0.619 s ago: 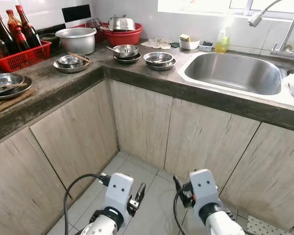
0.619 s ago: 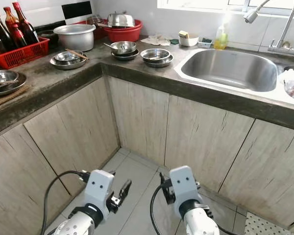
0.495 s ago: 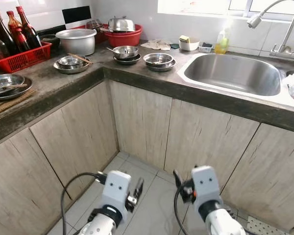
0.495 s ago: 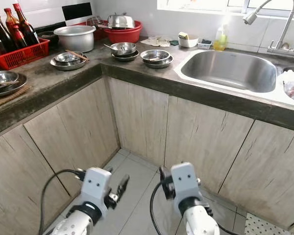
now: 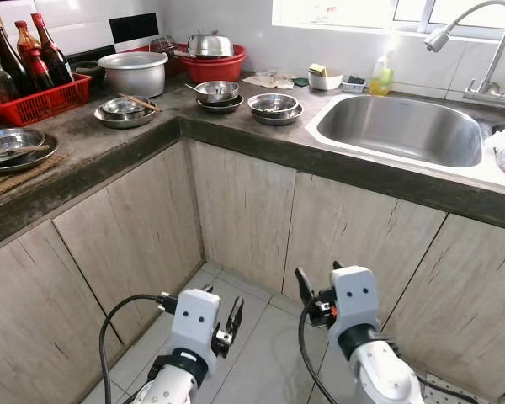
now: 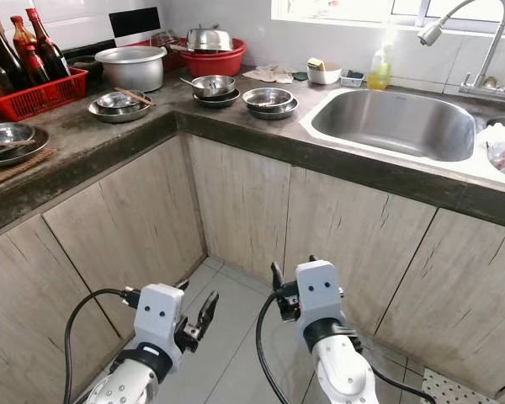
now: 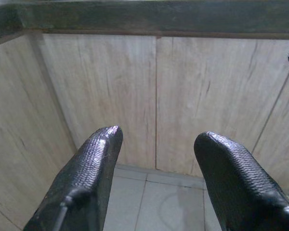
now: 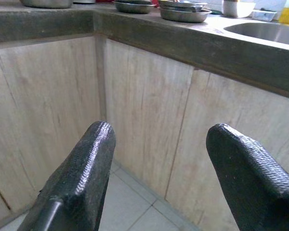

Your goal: Kitchen organization

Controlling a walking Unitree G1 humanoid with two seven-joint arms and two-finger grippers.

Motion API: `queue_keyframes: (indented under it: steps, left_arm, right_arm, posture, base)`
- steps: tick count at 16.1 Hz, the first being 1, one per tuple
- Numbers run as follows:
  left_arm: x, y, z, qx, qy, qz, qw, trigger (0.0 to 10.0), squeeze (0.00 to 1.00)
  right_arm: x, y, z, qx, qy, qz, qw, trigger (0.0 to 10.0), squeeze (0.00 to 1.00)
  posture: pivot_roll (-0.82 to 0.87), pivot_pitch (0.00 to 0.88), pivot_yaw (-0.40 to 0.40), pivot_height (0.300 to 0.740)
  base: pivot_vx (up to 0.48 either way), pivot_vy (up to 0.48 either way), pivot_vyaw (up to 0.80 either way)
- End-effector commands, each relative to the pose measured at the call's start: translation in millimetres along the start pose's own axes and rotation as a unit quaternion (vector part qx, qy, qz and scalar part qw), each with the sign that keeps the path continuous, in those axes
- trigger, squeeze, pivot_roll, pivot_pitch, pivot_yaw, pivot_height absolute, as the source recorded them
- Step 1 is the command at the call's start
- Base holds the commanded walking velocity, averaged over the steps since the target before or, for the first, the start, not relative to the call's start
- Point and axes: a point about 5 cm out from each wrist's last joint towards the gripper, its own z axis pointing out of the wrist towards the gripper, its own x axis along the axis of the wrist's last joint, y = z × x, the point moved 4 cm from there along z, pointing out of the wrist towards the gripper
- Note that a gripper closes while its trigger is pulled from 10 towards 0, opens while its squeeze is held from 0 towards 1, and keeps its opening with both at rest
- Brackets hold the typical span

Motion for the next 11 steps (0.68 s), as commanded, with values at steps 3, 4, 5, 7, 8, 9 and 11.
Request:
queue_keyframes:
  steps: [3, 4, 5, 7, 8, 9, 11]
  left_arm:
    - [1.0, -0.7, 0.4, 0.003, 0.005, 0.0, 1.0, 10.0, 0.0]
    - [1.0, -0.6, 0.0, 0.003, 0.006, 0.007, 1.0, 10.0, 0.0]
    - [0.7, -0.6, -0.3, 0.004, 0.007, 0.009, 1.0, 10.0, 0.0]
    - [2.0, 2.6, -0.1, -0.004, 0.011, 0.01, 1.0, 10.0, 0.0]
    - [1.4, 3.9, -0.1, -0.007, 0.011, 0.017, 1.0, 10.0, 0.0]
    - [0.1, 6.2, 0.2, -0.012, 0.009, 0.019, 1.0, 10.0, 0.0]
    - [-0.7, 8.5, 0.9, -0.02, 0.008, 0.019, 1.0, 10.0, 0.0]
  right_arm:
    - [-0.7, -2.7, 1.7, 0.007, 0.001, 0.005, 1.0, 10.0, 0.0]
    - [-1.4, -3.6, 0.7, 0.007, 0.0, 0.005, 1.0, 10.0, 0.0]
    - [-3.7, -4.6, -1.1, 0.009, -0.003, 0.0, 1.0, 10.0, 0.0]
    - [-6.3, -5.3, -4.5, 0.007, -0.006, 0.001, 1.0, 10.0, 0.0]
    - [-7.0, -5.6, -4.9, 0.008, -0.007, 0.002, 1.0, 10.0, 0.0]
    - [-8.8, -5.8, -5.0, 0.009, -0.009, 0.002, 1.0, 10.0, 0.0]
    - [-12.6, -6.0, -5.1, 0.011, -0.017, -0.003, 1.0, 10.0, 0.0]
  posture:
    - [0.17, 0.0, -0.017, 0.74]
    - [0.16, 0.0, -0.018, 0.74]
    - [0.16, 0.0, -0.019, 0.74]
    - [0.16, 0.0, -0.016, 0.74]
    - [0.16, 0.0, -0.015, 0.74]
    - [0.16, 0.0, -0.012, 0.74]
    - [0.16, 0.0, -0.014, 0.74]
  base:
    - [0.0, 0.0, 0.0]
    - [0.0, 0.0, 0.0]
    - [0.0, 0.0, 0.0]
    - [0.0, 0.0, 0.0]
    - [0.0, 0.0, 0.0]
    - [0.0, 0.0, 0.0]
    - [0.0, 0.0, 0.0]
